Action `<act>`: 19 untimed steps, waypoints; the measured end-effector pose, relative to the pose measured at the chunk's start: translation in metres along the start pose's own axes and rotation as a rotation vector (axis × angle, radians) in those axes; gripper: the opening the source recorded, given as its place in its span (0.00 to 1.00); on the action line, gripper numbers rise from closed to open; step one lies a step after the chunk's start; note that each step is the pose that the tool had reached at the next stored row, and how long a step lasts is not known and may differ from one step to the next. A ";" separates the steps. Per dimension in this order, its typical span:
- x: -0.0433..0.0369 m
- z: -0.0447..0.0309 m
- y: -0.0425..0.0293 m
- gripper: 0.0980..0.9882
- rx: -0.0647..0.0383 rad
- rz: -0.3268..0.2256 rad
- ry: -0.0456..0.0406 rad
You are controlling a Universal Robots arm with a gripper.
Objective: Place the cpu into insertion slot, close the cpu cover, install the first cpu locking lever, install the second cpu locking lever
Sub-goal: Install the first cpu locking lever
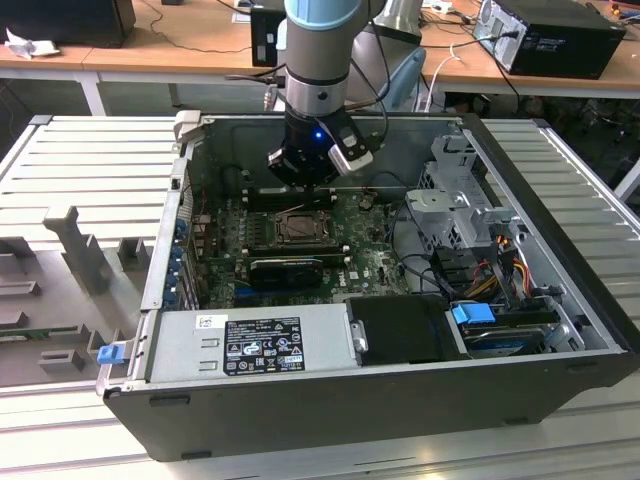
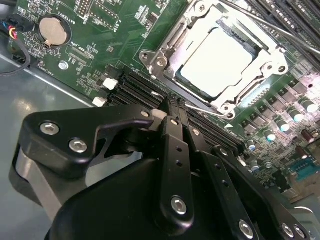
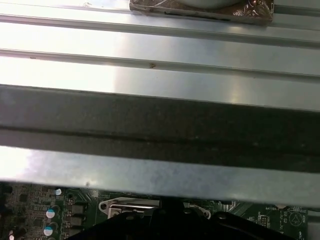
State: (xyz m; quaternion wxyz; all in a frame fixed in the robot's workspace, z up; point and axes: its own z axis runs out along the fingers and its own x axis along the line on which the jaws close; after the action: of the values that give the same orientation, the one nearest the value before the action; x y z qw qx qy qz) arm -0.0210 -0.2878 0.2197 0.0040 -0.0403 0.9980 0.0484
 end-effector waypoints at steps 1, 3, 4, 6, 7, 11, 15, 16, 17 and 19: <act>-0.0007 0.0005 0.0001 0.01 0.000 -0.001 0.0000; -0.0008 0.0019 0.0001 0.01 0.000 -0.002 0.0002; -0.0009 0.0027 0.0000 0.01 0.000 -0.002 0.0002; -0.0008 0.0042 -0.0002 0.01 0.000 -0.002 0.0003; -0.0009 0.0051 -0.0003 0.01 0.000 -0.003 0.0003; -0.0011 0.0085 -0.0006 0.01 0.000 -0.002 0.0003; -0.0011 0.0093 -0.0007 0.01 0.000 -0.002 0.0003; -0.0011 0.0094 -0.0007 0.01 0.000 -0.002 0.0003; -0.0011 0.0094 -0.0007 0.01 0.000 -0.002 0.0004; -0.0011 0.0094 -0.0007 0.01 0.000 -0.002 0.0003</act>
State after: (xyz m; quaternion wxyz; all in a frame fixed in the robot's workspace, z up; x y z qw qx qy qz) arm -0.0198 -0.2875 0.2102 0.0039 -0.0415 0.9980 0.0483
